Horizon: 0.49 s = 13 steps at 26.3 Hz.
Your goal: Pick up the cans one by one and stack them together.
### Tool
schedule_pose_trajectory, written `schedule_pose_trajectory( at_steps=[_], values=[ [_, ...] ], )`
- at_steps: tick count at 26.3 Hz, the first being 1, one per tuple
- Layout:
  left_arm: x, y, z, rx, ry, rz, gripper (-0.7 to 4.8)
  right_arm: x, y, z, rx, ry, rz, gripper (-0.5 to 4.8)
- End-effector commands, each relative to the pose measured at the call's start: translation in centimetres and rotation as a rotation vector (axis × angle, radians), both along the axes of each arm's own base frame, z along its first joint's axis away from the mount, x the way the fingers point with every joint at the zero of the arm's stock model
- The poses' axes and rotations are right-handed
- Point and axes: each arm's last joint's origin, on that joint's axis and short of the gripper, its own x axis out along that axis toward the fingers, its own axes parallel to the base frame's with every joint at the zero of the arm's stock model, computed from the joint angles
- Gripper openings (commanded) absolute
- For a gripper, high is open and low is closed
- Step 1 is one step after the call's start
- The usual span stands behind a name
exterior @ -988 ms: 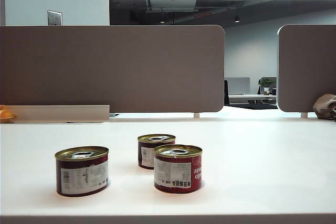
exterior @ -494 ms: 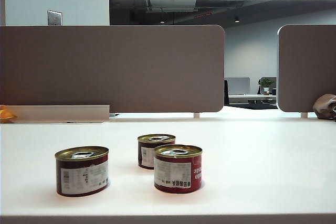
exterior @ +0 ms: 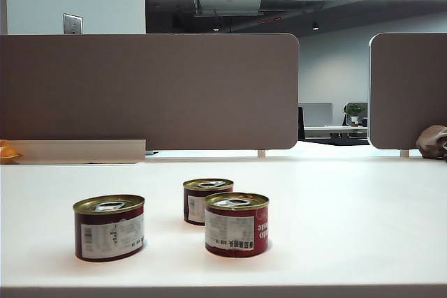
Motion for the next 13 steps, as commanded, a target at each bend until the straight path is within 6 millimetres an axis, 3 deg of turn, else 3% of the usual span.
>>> schedule_pose_trajectory(
  at_steps=[1, 6, 13],
  values=[
    [-2.3, 0.0, 3.1, -0.006, -0.113, -0.054, -0.05, -1.8, 0.3, 1.4, -0.07, -0.237, 0.099, 0.0],
    [-4.0, 0.0, 4.8, -0.005, -0.178, -0.06, -0.05, -2.7, 0.4, 1.9, -0.113, -0.337, 0.156, 0.0],
    [-4.1, -0.2, 4.7, 0.013, -0.16, -0.143, -0.05, -2.9, 0.8, 1.7, -0.192, -0.305, 0.304, 0.0]
  ],
)
